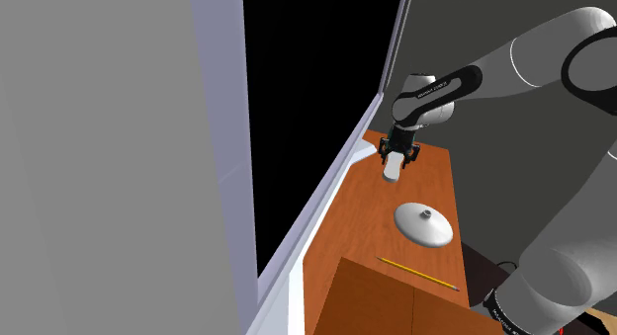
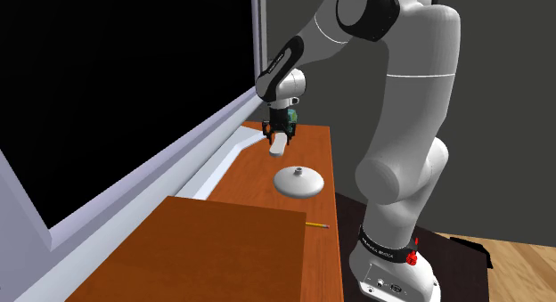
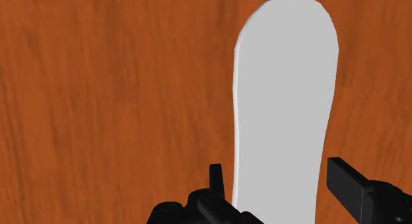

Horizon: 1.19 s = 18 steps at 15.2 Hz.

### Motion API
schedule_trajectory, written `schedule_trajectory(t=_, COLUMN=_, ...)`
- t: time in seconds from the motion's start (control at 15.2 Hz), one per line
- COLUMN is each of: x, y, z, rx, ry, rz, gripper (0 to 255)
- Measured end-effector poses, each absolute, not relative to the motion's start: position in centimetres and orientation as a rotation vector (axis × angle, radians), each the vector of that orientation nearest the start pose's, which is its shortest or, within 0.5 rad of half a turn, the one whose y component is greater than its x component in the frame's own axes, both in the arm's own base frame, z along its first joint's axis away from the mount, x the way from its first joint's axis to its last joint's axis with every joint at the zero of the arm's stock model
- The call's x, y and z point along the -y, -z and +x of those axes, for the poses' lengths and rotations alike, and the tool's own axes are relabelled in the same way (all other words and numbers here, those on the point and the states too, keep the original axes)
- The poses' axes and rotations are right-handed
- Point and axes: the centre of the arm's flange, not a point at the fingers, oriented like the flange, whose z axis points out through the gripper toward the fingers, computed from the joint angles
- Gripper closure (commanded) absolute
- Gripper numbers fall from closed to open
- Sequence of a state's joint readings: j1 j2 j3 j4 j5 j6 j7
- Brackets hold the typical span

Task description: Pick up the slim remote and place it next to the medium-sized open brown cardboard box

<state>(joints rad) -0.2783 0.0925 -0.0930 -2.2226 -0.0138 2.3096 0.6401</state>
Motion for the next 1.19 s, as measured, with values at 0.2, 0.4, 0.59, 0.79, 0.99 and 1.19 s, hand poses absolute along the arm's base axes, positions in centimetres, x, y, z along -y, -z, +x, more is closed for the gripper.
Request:
schedule_trajectory(t=0.2, x=19.5, y=-33.3, z=50.0, rx=-1.518, ry=-0.004, rz=-2.772, gripper=255)
schedule_trajectory(t=0.4, x=19.5, y=-33.3, z=50.0, rx=-1.519, ry=-0.004, rz=-2.772, gripper=255)
schedule_trajectory(t=0.59, x=19.5, y=-34.0, z=50.1, rx=-1.519, ry=-0.005, rz=-2.772, gripper=255)
schedule_trajectory(t=0.79, x=19.6, y=-35.4, z=50.0, rx=-1.518, ry=-0.004, rz=-2.772, gripper=255)
schedule_trajectory(t=0.99, x=19.5, y=-36.9, z=50.1, rx=-1.517, ry=-0.006, rz=-2.773, gripper=255)
schedule_trajectory(t=1.19, x=19.4, y=-38.5, z=50.0, rx=-1.517, ry=-0.004, rz=-2.773, gripper=255)
